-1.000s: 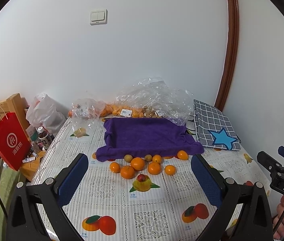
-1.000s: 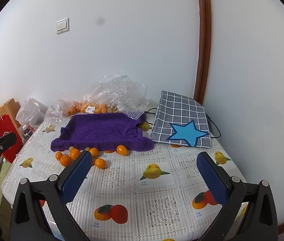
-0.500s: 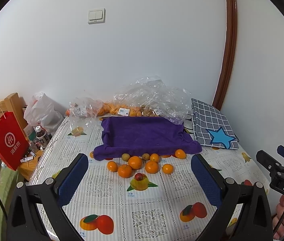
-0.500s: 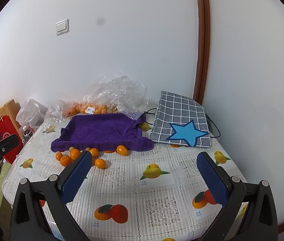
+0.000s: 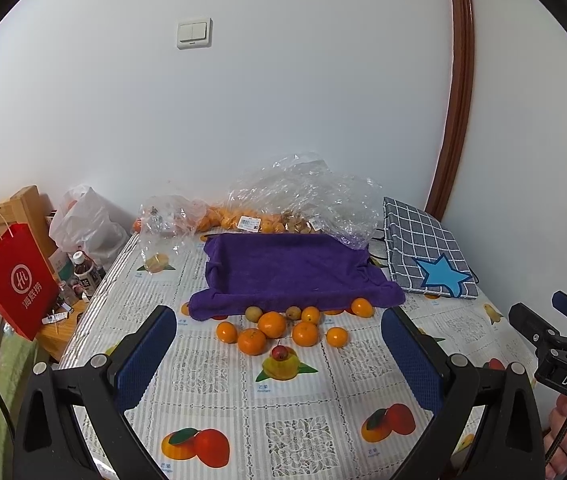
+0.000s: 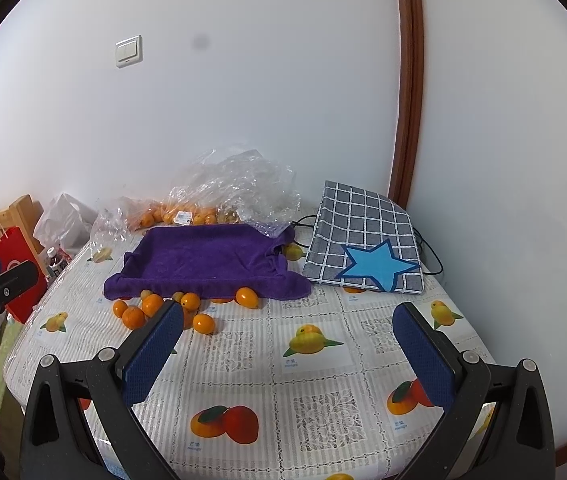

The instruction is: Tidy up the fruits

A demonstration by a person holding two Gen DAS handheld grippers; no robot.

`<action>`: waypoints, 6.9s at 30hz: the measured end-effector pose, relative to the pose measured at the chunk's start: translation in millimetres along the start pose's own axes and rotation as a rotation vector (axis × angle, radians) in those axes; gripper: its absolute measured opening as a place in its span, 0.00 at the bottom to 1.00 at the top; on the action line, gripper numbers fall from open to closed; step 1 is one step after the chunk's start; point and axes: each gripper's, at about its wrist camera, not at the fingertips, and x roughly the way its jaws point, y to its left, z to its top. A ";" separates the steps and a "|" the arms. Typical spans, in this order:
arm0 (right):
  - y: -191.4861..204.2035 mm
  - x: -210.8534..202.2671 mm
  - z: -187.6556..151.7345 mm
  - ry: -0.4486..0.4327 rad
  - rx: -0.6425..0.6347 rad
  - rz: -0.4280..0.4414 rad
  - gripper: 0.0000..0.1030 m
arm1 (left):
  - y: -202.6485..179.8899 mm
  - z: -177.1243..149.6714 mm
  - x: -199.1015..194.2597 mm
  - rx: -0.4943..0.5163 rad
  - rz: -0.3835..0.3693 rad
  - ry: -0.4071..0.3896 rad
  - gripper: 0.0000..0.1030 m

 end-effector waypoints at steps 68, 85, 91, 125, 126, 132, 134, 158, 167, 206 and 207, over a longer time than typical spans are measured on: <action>52.8 294.8 -45.6 0.355 -0.081 0.101 0.56 | 117.1 -84.0 197.4 -0.158 0.021 0.368 0.79; 56.9 303.4 -45.6 0.399 -0.108 0.261 0.31 | 105.0 -70.6 242.4 -0.170 0.014 0.344 0.78; 56.0 305.0 -47.7 0.395 -0.122 0.282 0.31 | 91.9 -67.3 249.8 -0.133 -0.035 0.332 0.54; 41.6 266.8 -33.5 0.302 -0.040 0.298 0.31 | 104.5 -46.4 219.0 -0.183 -0.041 0.256 0.31; 41.6 263.3 -30.8 0.293 -0.034 0.287 0.31 | 104.3 -41.6 215.1 -0.170 -0.028 0.240 0.31; 45.6 250.5 -10.3 0.253 0.002 0.255 0.31 | 99.5 -4.7 209.5 -0.139 -0.052 0.171 0.31; 46.2 248.9 -3.0 0.239 0.014 0.247 0.31 | 94.7 7.1 215.1 -0.127 -0.046 0.163 0.31; 55.2 340.5 51.0 0.200 -0.017 0.145 0.31 | 71.6 36.8 325.9 -0.132 0.019 0.191 0.31; 49.3 371.3 29.3 0.290 -0.016 0.148 0.31 | 65.1 18.3 355.0 -0.121 -0.025 0.282 0.31; 73.5 384.6 7.7 0.346 -0.122 0.121 0.31 | 63.4 11.7 371.4 -0.045 0.017 0.338 0.31; 74.3 385.7 7.7 0.346 -0.125 0.118 0.31 | 63.4 11.6 371.3 -0.044 0.017 0.338 0.31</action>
